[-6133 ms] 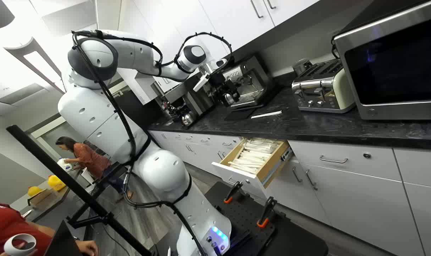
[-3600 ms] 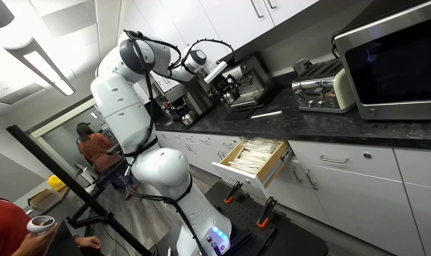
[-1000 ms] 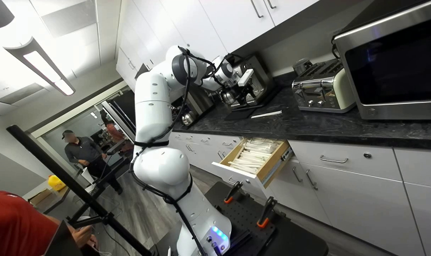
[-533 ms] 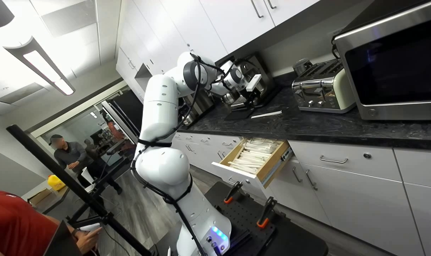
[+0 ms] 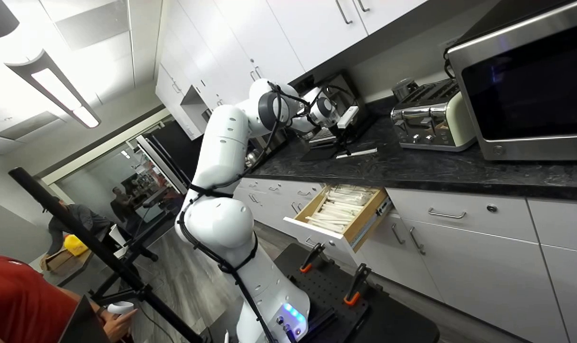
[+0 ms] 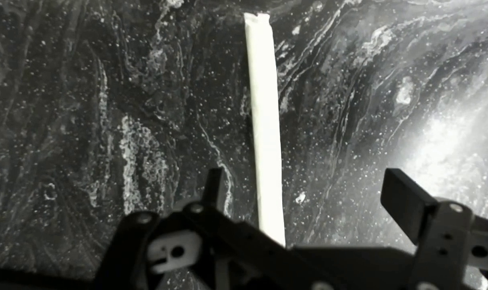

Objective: Move the straw to the right

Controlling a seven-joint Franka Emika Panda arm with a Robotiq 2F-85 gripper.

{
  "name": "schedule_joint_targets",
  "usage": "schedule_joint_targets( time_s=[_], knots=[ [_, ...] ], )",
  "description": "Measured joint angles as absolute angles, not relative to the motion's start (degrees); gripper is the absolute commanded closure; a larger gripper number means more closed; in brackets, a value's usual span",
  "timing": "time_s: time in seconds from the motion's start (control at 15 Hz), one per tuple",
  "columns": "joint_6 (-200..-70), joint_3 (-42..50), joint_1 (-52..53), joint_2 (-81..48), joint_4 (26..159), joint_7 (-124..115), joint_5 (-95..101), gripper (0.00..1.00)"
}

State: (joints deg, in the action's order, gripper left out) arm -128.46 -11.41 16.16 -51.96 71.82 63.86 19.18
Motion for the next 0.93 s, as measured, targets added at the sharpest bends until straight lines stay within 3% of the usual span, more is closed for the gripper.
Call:
schedule_joint_targets(
  time_s=[0.2, 0.27, 0.4, 0.93],
  knots=[
    [-127.88, -11.44, 16.39, -53.71, 70.04, 63.95, 19.07, 0.00],
    [-127.63, -11.45, 16.48, -54.21, 69.55, 63.96, 19.03, 0.25],
    [-127.13, -11.45, 16.70, -55.17, 68.55, 63.97, 19.01, 0.34],
    [-126.02, -11.45, 17.46, -57.84, 65.33, 63.97, 18.95, 0.96]
  ],
)
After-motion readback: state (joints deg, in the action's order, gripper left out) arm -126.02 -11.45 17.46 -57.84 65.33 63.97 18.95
